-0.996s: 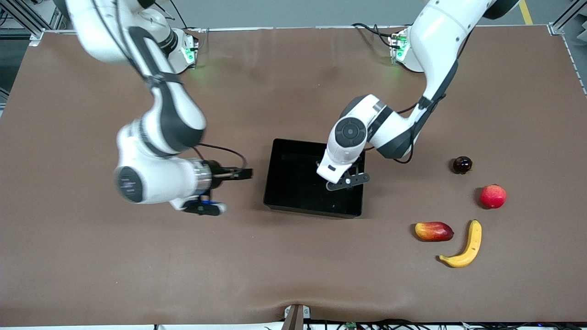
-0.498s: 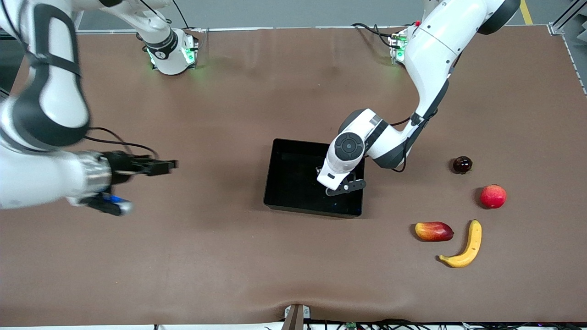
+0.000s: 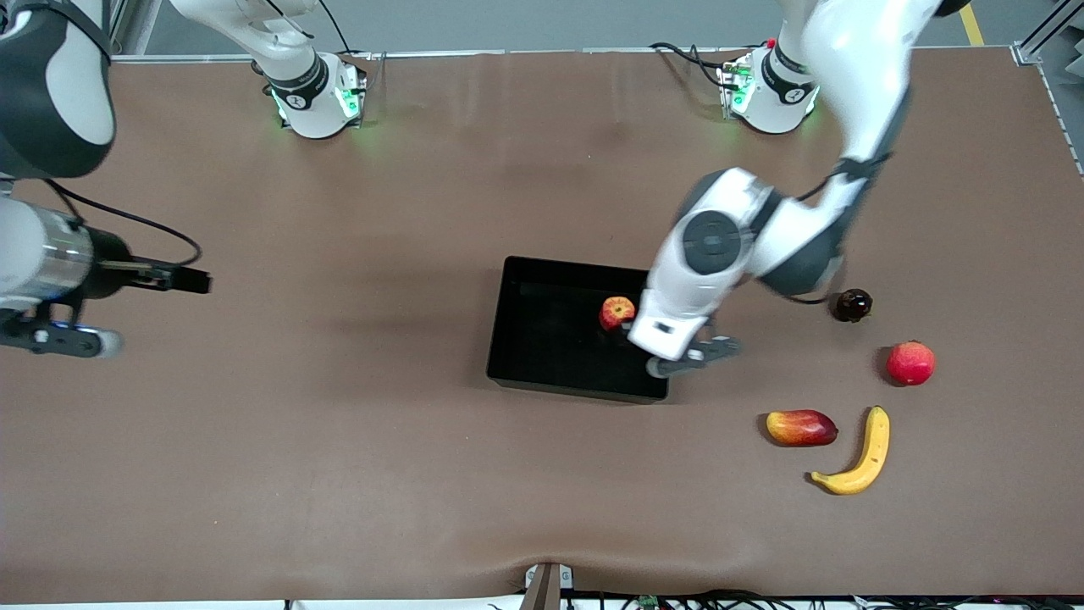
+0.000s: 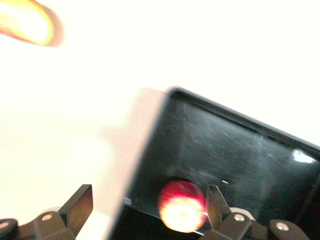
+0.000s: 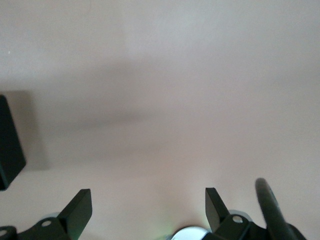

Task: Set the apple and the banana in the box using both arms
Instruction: 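Carry the apple over the tray and open the left gripper while the right gripper withdraws, then move the left gripper to the banana and grasp it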

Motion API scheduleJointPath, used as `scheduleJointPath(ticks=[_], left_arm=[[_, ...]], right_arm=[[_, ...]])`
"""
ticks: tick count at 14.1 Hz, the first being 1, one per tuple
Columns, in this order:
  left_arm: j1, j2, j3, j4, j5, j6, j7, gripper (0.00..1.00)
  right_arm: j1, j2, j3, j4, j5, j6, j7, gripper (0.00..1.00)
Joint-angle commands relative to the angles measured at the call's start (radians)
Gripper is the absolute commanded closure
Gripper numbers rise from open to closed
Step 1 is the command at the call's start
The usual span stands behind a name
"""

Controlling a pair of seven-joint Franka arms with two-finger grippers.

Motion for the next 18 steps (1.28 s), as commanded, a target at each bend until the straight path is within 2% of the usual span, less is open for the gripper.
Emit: scheduleJointPath(ticks=[1,3,4,5,6,8,9,12,15,18], left_arm=[[0.147,0.015,-0.005,0.002,0.023,-0.016,0.237,0.0],[0.229,0.064,-0.005,0.005,0.119,0.001,0.384,0.0],[0.263,0.093,-0.005,0.016,0.2,0.045,0.426,0.0],[0.298,0.116,-0.005,0.016,0.275,0.094,0.46,0.05],[0.329,0.149,-0.005,0.021,0.317,0.134,0.484,0.05],[0.381,0.209,-0.003,0.047,0.349,0.241,0.588,0.06],[0.411,0.237,0.004,0.059,0.357,0.296,0.656,0.06],[0.426,0.327,0.07,0.169,0.347,0.355,0.875,0.1],[0.456,0.387,0.075,0.208,0.345,0.43,0.935,0.2],[0.47,0.43,0.075,0.208,0.337,0.493,0.925,0.21]], right_arm=[[-0.038,-0.152,0.013,-0.199,-0.014,0.137,-0.051,0.0],[-0.034,-0.272,0.013,-0.387,-0.013,0.268,-0.055,0.0],[-0.037,-0.316,0.014,-0.469,-0.016,0.32,-0.053,0.0],[-0.047,-0.358,0.011,-0.549,-0.014,0.371,-0.05,0.0],[-0.055,-0.392,0.01,-0.596,-0.014,0.399,-0.048,0.0],[-0.017,-0.386,0.028,-0.58,-0.07,0.321,-0.023,0.0],[-0.015,-0.377,0.027,-0.569,-0.091,0.324,0.038,0.0],[-0.012,-0.371,0.024,-0.462,-0.063,0.278,0.09,0.0],[-0.038,-0.36,0.018,-0.375,-0.05,0.238,0.085,0.0],[-0.087,-0.36,0.016,-0.374,-0.014,0.229,0.045,0.0]])
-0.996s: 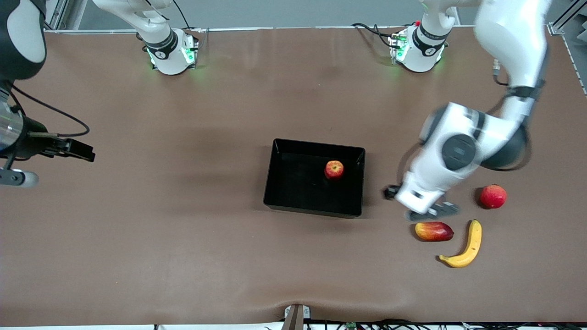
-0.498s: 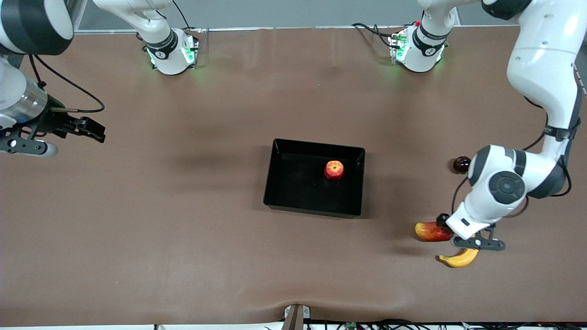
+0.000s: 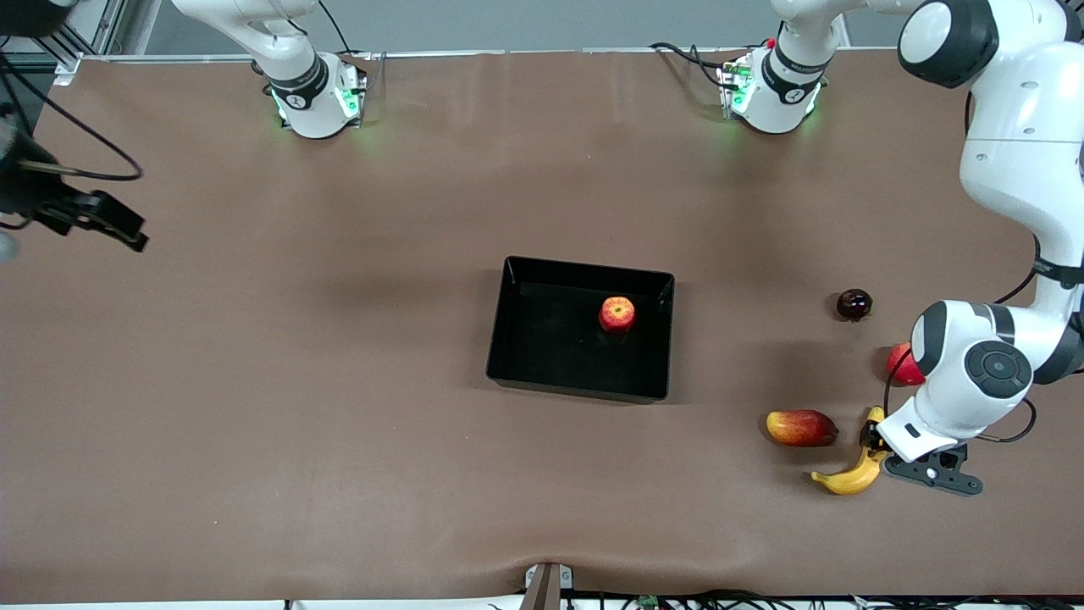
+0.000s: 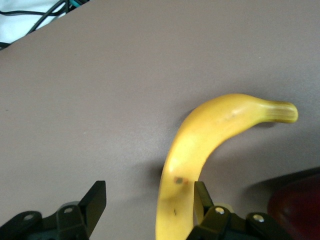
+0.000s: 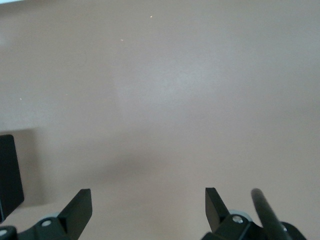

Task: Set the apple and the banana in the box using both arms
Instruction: 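Move the left gripper to the banana and grasp it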

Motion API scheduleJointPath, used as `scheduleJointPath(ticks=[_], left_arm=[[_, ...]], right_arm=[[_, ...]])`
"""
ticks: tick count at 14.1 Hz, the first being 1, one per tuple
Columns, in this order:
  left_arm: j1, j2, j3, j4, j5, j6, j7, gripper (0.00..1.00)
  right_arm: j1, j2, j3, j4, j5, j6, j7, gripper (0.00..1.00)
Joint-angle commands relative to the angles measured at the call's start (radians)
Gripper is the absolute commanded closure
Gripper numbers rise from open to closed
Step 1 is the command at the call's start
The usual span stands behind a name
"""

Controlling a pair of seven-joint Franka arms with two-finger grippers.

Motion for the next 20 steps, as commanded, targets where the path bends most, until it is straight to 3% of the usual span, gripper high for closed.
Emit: scheduleJointPath(ticks=[1,4,5,6,8,13,20], left_arm=[[0.014,0.051,-0.009,0.039,-0.003,0.027,0.008,0.22],[0.031,0.051,-0.009,0.031,-0.107,0.027,0.023,0.22],[0.031,0.053,-0.009,0.028,-0.11,0.027,0.023,0.26],[0.031,0.053,-0.009,0.025,-0.11,0.025,0.023,0.41],[0.033,0.045,-0.009,0.024,-0.109,0.019,0.027,1.0],[0.042,-0.008,-0.023,0.022,-0.112,-0.054,0.029,1.0],[0.025,-0.268,-0.15,0.024,-0.172,-0.387,-0.034,1.0]], right_arm=[[-0.033,0.001,0.006,0.004,0.026,-0.034,-0.064,0.0],[-0.059,0.001,0.0,0.003,0.026,-0.03,-0.208,0.0],[-0.065,0.001,0.0,0.003,0.026,-0.027,-0.224,0.0],[-0.068,0.001,0.0,0.003,0.026,-0.025,-0.242,0.0],[-0.073,0.001,0.001,0.004,0.029,-0.019,-0.257,0.0],[-0.099,0.003,0.0,0.004,0.099,-0.017,-0.268,0.0],[-0.097,0.003,0.001,0.004,0.104,-0.017,-0.267,0.0]])
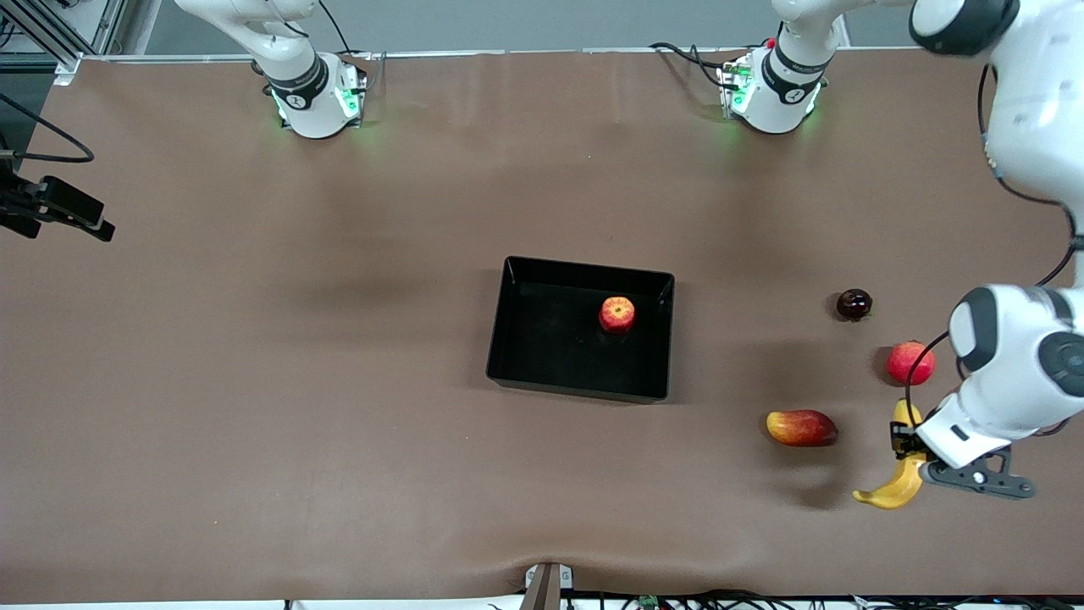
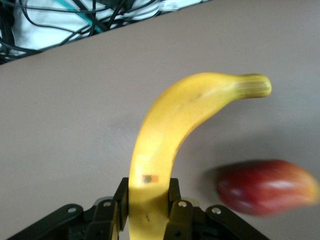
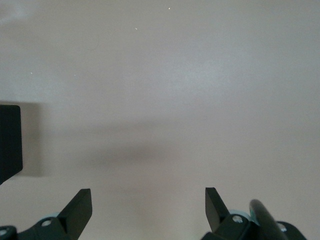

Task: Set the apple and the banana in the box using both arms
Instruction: 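Lift the banana with the left gripper and lower it into the tray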

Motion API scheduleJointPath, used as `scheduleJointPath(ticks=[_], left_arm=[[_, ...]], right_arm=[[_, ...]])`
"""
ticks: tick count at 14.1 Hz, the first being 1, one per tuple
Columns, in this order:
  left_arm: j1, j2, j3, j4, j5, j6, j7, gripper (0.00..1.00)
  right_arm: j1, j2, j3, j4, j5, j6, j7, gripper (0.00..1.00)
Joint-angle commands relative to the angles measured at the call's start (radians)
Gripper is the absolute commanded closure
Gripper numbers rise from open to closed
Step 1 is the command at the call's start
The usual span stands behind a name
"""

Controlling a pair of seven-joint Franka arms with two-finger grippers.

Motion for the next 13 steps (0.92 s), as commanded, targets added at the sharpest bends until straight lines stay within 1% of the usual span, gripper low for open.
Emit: scheduleJointPath(ticks=[1,3,4,5,6,9,11,13], left_arm=[[-0.021,-0.12,-0.054,-0.034,-0.025,-0.137,-0.077,1.0],[-0.023,-0.146,-0.149,-0.034,-0.025,-0.209,-0.221,1.0],[-0.021,-0.147,-0.204,-0.052,-0.023,-0.263,-0.301,1.0],[-0.026,-0.146,-0.256,-0.078,-0.022,-0.272,-0.385,1.0],[-0.047,-0.141,-0.28,-0.084,-0.02,-0.272,-0.479,1.0],[-0.211,-0.126,-0.283,-0.088,-0.008,-0.271,-0.694,1.0],[-0.314,-0.092,-0.28,-0.083,0.027,-0.251,-0.859,1.0],[-0.398,-0.049,-0.278,-0.083,0.066,-0.208,-0.985,1.0]], right_arm=[[-0.018,-0.001,0.011,0.006,0.017,0.001,-0.012,0.0],[-0.02,0.001,0.011,0.006,0.017,0.002,-0.014,0.0],[-0.021,0.001,0.011,0.006,0.017,0.002,-0.012,0.0],[-0.021,0.003,0.011,0.006,0.017,0.002,-0.012,0.0],[-0.021,0.004,0.011,0.006,0.019,0.002,-0.012,0.0],[-0.023,0.007,0.011,0.006,0.019,0.002,-0.014,0.0],[-0.023,0.007,0.011,0.006,0.019,0.002,-0.012,0.0],[-0.024,0.007,0.011,0.006,0.019,0.002,-0.012,0.0]])
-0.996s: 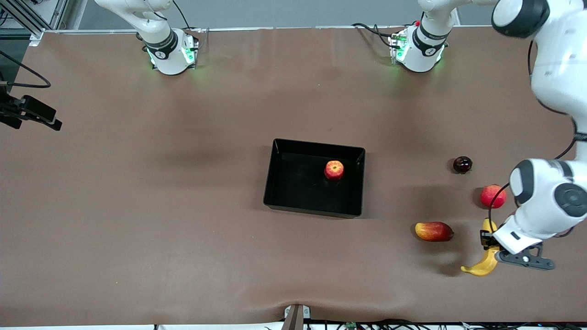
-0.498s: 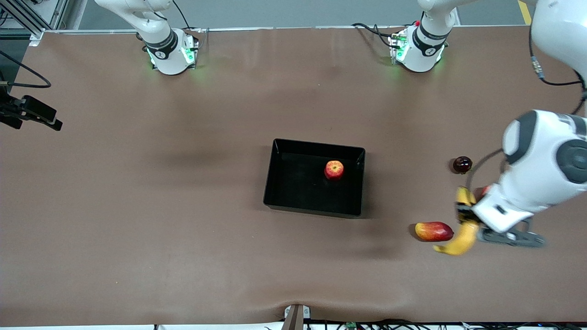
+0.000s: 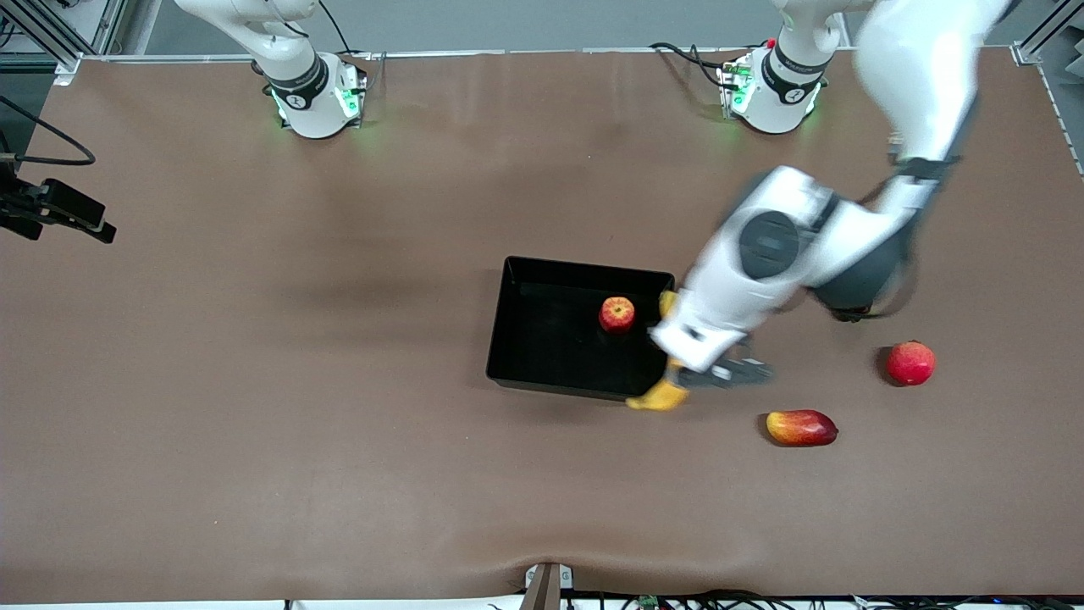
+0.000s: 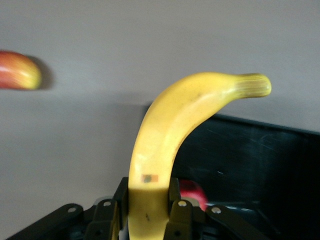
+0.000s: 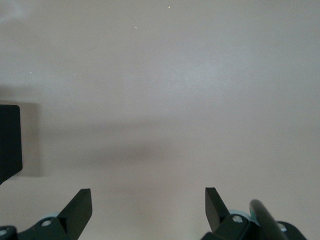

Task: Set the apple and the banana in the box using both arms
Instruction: 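Lift the banana with the left gripper and lower it into the tray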

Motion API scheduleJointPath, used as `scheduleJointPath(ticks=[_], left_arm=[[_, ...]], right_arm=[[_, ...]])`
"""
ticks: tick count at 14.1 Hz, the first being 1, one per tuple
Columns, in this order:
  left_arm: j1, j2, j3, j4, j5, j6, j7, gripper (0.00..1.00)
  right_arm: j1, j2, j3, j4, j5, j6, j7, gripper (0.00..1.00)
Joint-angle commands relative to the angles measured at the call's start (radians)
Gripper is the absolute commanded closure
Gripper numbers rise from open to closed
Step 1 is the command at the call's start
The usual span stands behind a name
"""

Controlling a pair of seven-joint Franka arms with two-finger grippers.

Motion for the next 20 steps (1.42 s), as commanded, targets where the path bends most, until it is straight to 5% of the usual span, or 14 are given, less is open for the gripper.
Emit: scheduleJointPath(ticks=[1,5,9,15,18,20], left_arm=[[-0.095,0.06,0.008,0.015,0.042,0.055,-0.135,1.0],[-0.232,0.128,0.068,0.025,0.041,0.199,-0.2,1.0],[-0.391,0.159,0.231,0.026,0.035,0.236,-0.236,1.0],[-0.413,0.226,0.249,0.022,0.036,0.25,-0.243,0.95],[-0.413,0.219,0.249,0.025,0.031,0.25,-0.243,0.2],[-0.401,0.18,0.249,0.025,0.033,0.241,-0.24,0.0]], right_arm=[[-0.023,0.002,0.011,0.006,0.018,0.002,-0.012,0.0],[-0.021,0.002,0.011,0.006,0.018,0.002,-0.012,0.0],[-0.023,0.002,0.011,0.006,0.019,0.002,-0.012,0.0],[-0.023,0.002,0.01,0.006,0.03,0.002,-0.011,0.0],[-0.023,0.002,0.01,0.006,0.032,0.002,-0.011,0.0],[-0.023,0.002,0.01,0.006,0.032,0.002,-0.011,0.0]])
